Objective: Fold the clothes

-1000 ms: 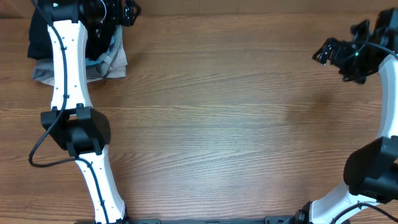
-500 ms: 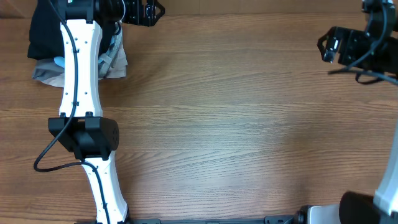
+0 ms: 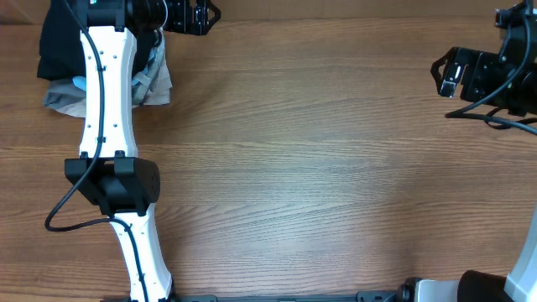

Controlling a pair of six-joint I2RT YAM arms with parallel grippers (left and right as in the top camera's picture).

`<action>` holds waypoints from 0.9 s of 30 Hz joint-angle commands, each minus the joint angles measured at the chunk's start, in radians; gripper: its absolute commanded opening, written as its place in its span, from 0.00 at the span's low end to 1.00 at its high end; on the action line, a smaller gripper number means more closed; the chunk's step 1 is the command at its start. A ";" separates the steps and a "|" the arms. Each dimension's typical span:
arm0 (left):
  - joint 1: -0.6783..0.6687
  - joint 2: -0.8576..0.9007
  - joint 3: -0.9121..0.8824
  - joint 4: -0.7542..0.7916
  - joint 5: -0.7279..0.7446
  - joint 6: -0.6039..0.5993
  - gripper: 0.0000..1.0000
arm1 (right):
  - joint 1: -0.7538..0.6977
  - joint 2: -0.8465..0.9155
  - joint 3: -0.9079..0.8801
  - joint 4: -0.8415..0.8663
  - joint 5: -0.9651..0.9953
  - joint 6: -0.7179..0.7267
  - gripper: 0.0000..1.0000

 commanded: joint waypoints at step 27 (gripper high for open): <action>0.004 -0.013 0.008 0.003 0.001 -0.009 1.00 | 0.185 -0.500 -0.854 1.064 0.045 -0.003 1.00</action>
